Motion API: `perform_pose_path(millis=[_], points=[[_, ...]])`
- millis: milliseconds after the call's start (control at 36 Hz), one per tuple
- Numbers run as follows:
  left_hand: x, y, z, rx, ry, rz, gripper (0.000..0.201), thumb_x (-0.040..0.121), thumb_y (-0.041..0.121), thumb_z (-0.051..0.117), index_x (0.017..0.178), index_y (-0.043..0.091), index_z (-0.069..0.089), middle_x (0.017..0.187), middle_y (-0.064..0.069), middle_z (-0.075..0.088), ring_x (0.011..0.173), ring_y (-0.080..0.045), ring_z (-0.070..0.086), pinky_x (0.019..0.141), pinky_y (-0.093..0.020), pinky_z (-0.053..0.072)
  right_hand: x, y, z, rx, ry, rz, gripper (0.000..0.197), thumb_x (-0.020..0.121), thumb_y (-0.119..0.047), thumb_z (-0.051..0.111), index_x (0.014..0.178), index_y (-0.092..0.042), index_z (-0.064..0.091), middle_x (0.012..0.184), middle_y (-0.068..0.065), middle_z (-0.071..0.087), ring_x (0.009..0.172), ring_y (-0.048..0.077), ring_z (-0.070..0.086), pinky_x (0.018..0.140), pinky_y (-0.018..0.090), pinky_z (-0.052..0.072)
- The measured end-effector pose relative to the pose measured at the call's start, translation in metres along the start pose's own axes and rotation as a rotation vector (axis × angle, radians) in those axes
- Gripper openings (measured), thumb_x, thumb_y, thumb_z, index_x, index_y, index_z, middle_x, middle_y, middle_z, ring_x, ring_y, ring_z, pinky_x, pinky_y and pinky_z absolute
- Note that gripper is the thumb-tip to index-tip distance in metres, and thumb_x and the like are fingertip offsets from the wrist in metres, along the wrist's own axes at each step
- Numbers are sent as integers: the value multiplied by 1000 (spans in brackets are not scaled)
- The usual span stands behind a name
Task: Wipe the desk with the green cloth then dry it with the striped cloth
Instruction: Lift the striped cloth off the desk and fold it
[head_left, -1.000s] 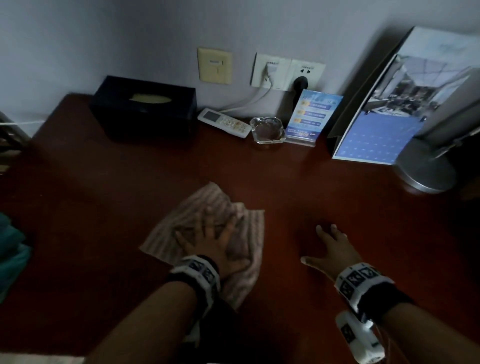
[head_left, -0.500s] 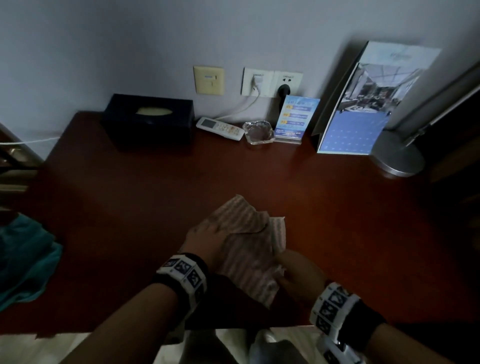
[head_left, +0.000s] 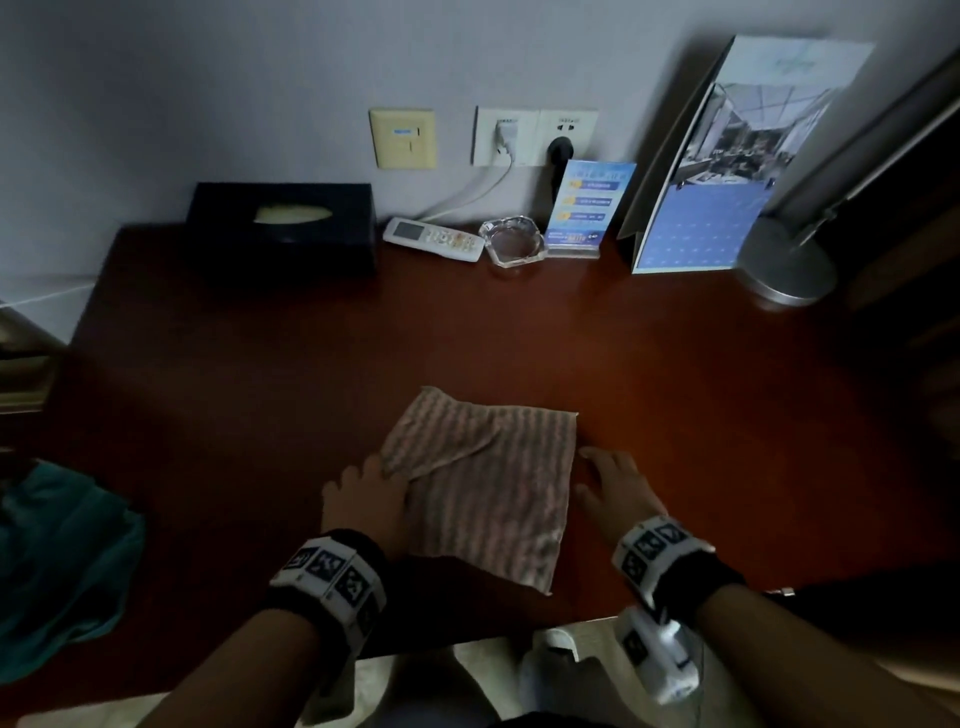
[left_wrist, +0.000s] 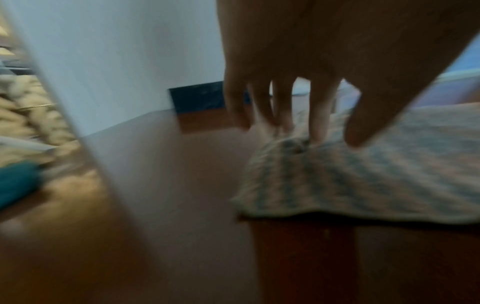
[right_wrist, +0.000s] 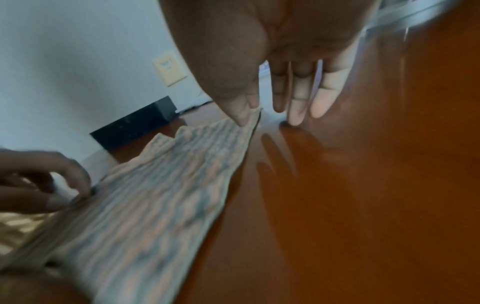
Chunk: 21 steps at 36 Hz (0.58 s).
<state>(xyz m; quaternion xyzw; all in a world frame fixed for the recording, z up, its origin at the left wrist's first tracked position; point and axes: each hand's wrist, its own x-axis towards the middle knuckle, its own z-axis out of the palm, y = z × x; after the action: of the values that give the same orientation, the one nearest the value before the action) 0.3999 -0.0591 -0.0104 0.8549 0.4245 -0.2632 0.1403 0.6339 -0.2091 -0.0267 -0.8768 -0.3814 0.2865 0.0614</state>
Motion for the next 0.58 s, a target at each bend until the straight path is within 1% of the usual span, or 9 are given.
perform_pose_path(millis=[56,139,222,278,333,389,472,528,583], points=[[-3,12,-7,-22,106,57,39,92,38,41,128,24,46,139,-7,33,124,-29,35,98,-43,34,12,-7,-3,7,24,21,49,94,-31,47,141,-27,34,141,5,34,124,26,45,99,42,44],[-9,48,-3,-80,215,269,31,92,33,40,118,23,53,135,-5,46,120,-24,44,101,-37,37,29,-17,-6,14,28,70,50,96,-33,45,143,-25,31,143,5,32,126,27,43,100,44,44],[-17,87,16,-265,71,377,41,96,40,41,132,21,42,140,-2,42,124,-20,42,107,-34,32,42,-23,-8,-25,-17,99,55,96,-32,46,146,-22,26,145,6,29,125,29,44,99,44,45],[-21,105,25,-358,-15,376,48,93,44,49,134,22,41,136,1,45,121,-18,46,101,-30,35,48,-24,-9,-41,-36,112,56,95,-35,47,146,-24,26,143,6,28,120,29,47,96,44,47],[-22,117,31,-330,-61,330,54,88,47,55,134,22,41,133,-1,44,120,-22,46,99,-35,38,52,-25,-9,-79,-44,108,52,93,-37,51,140,-25,32,137,6,30,115,30,50,93,44,49],[-23,122,35,-275,-81,294,48,90,40,54,132,20,42,131,-3,41,118,-26,45,96,-40,40,53,-25,-7,-120,-40,93,42,91,-35,54,129,-24,40,128,5,36,110,29,51,88,44,51],[-26,124,38,-240,-77,304,32,93,26,48,124,17,49,128,-4,44,115,-26,48,93,-41,42,51,-26,-3,-187,-78,28,26,92,-33,49,114,-19,47,120,6,44,105,26,51,86,41,50],[-27,121,37,-223,-101,310,31,92,24,50,121,14,52,127,-6,46,114,-27,50,93,-41,44,48,-27,-2,-202,-110,-17,20,92,-33,45,104,-18,49,112,3,50,98,21,53,83,36,48],[-28,117,36,-239,-114,297,33,90,28,52,119,13,54,125,-6,50,113,-27,52,93,-40,44,43,-31,-6,-174,-118,-34,16,92,-36,43,94,-20,47,98,-1,53,86,16,53,77,33,47]])
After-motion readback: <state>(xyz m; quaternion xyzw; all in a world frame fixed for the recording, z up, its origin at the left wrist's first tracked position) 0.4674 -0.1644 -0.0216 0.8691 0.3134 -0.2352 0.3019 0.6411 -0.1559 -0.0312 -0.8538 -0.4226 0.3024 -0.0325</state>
